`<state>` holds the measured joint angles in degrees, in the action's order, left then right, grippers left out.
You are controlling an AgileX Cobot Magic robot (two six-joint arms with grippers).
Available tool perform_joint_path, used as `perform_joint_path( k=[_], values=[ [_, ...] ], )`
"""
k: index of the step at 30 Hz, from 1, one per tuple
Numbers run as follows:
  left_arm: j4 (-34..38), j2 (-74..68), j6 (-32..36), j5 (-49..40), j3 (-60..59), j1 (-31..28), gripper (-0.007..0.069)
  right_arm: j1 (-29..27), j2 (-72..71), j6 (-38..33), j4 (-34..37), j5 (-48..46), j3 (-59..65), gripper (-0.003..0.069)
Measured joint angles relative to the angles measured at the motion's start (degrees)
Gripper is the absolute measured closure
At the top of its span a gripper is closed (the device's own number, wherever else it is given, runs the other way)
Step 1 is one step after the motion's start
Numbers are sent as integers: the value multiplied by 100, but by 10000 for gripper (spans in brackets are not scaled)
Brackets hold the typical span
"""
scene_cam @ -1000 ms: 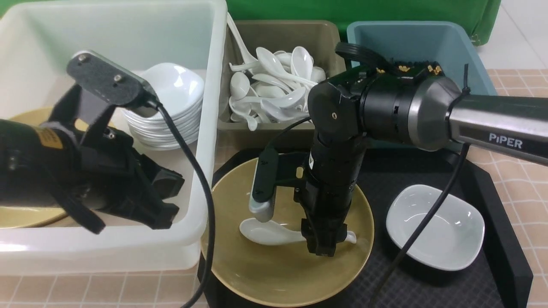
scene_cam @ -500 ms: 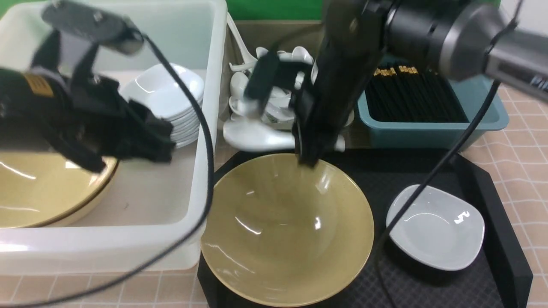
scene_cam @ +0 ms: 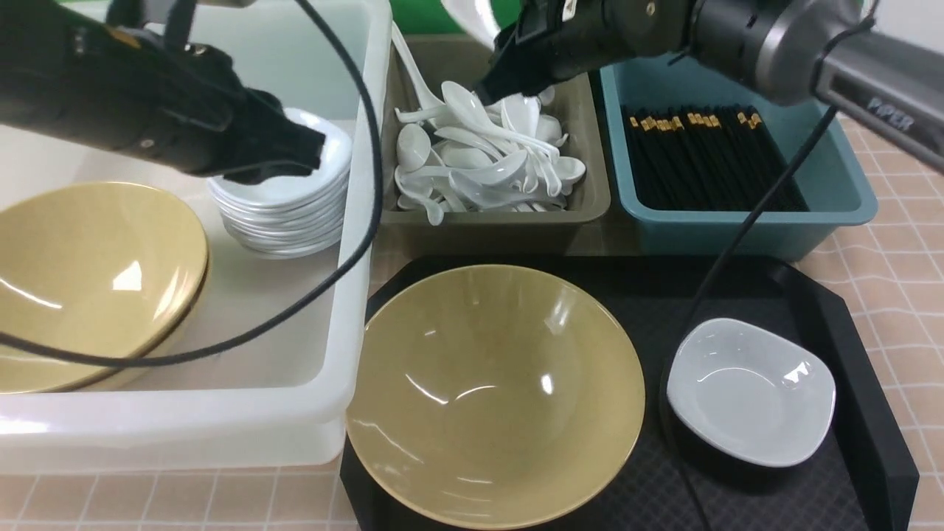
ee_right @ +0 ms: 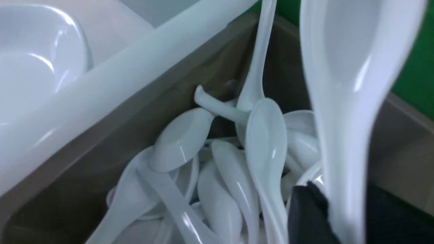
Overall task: On brown table put chopsticks spoon bowls plates into blue grey white boxes.
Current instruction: 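Place the white spoon into the bin of spoons with the right gripper, then grasp the large bowl on the tray by its rim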
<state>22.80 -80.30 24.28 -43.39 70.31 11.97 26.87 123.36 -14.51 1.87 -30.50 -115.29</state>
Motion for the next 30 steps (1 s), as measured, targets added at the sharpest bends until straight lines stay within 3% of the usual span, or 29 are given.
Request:
perform_joint_path(
  k=[1, 3, 6, 7, 8, 12, 14, 15, 21, 30],
  values=[
    [20, -68, 64, -7, 98, 111, 623, 0, 49, 154, 0, -82, 0, 242],
    [26, -124, 98, -20, 224, 275, 620, -4, 21, 272, 0, -398, -39, 137],
    [18, -219, 111, -169, 404, 463, 615, -12, -76, 316, 0, -1022, -203, 60],
    [-24, -367, 117, -430, 624, 666, 600, -18, -223, 257, 0, -1884, -471, 25],
    [-45, -432, 117, -567, 731, 728, 591, -24, -308, 205, 0, -2174, -612, 20],
    [-221, -1044, 129, -1260, 1292, 1085, 491, -49, -844, -254, -7, -3813, -1267, 39],
    [-287, -1229, 129, -1406, 1426, 1163, 458, -49, -1016, -244, -7, -3943, -1313, 54],
    [-449, -1595, 142, -1616, 1640, 1309, 384, -49, -1337, -214, -1, -4071, -1326, 86],
    [-1307, -2409, 324, -1708, 1931, 1663, 219, -47, -2501, -354, 239, -4168, -867, 189],
    [-2006, -3078, 256, -987, 1963, 1942, 184, -37, -3549, -574, 341, -4222, 558, 310]
  ],
)
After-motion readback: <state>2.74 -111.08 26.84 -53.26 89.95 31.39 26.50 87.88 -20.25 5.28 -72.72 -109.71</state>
